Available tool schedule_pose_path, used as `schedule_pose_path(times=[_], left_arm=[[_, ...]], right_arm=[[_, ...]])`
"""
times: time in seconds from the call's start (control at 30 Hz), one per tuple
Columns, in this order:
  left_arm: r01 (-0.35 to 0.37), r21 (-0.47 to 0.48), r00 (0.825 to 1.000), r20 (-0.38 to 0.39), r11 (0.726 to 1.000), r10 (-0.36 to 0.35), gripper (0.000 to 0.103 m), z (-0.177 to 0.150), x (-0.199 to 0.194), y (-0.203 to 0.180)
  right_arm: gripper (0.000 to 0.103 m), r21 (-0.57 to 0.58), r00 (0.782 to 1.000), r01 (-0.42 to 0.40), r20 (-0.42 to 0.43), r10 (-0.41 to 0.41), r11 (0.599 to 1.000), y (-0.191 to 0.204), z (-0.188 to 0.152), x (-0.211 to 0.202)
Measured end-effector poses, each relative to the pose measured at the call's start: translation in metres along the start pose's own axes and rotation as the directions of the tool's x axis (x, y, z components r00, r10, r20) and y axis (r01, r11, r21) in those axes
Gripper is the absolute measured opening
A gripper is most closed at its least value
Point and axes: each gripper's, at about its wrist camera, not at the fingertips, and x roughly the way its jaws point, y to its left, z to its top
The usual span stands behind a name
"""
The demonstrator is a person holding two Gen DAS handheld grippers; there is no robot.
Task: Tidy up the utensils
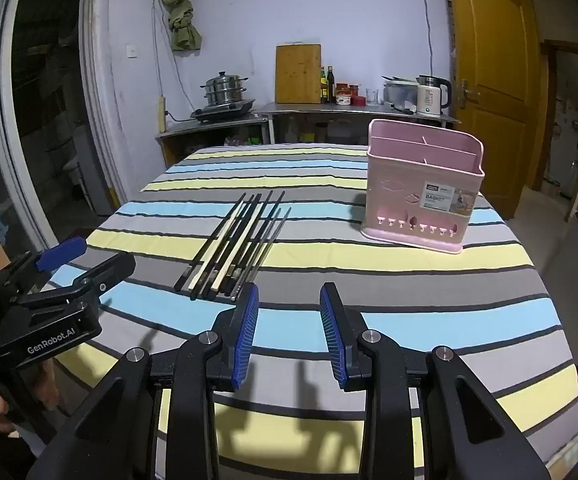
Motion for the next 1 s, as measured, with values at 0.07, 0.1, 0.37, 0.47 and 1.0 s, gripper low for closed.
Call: schedule_pose_path(times=[0.07, 0.1, 0.37, 0.47, 1.0], left_arm=[[0.001, -0.003, 1.000, 0.001, 1.000, -0.001, 0.084, 0.000, 0.000, 0.000], [0.001, -0.004, 1.000, 0.001, 1.000, -0.001, 0.084, 0.000, 0.000, -0.001], [-0.005, -0.001, 1.000, 0.006, 1.000, 0.005, 0.084, -0.001, -0.001, -0.012], [0.012, -0.010, 1.000, -0.003, 1.000, -0.012, 0.084, -0.002, 0.001, -0.004], [0.024, -0.009, 1.000, -0.003, 1.000, -0.024, 0.084, -0.001, -0.001, -0.005]], right_arm=[[0.033, 0.001, 1.000, -0.002, 0.004, 0.002, 1.000, 0.000, 0.000, -0.001], [0.033, 0.000, 1.000, -0.002, 0.005, 0.002, 1.000, 0.001, 0.000, -0.001], [0.033, -0.001, 1.000, -0.010, 0.001, 0.010, 1.000, -0.004, 0.000, 0.001], [0.033, -0.005, 1.000, 0.004, 0.007, -0.004, 1.000, 0.001, 0.001, -0.002], [0.033, -0.007, 1.000, 0.006, 0.007, -0.005, 1.000, 0.000, 0.000, -0.002]])
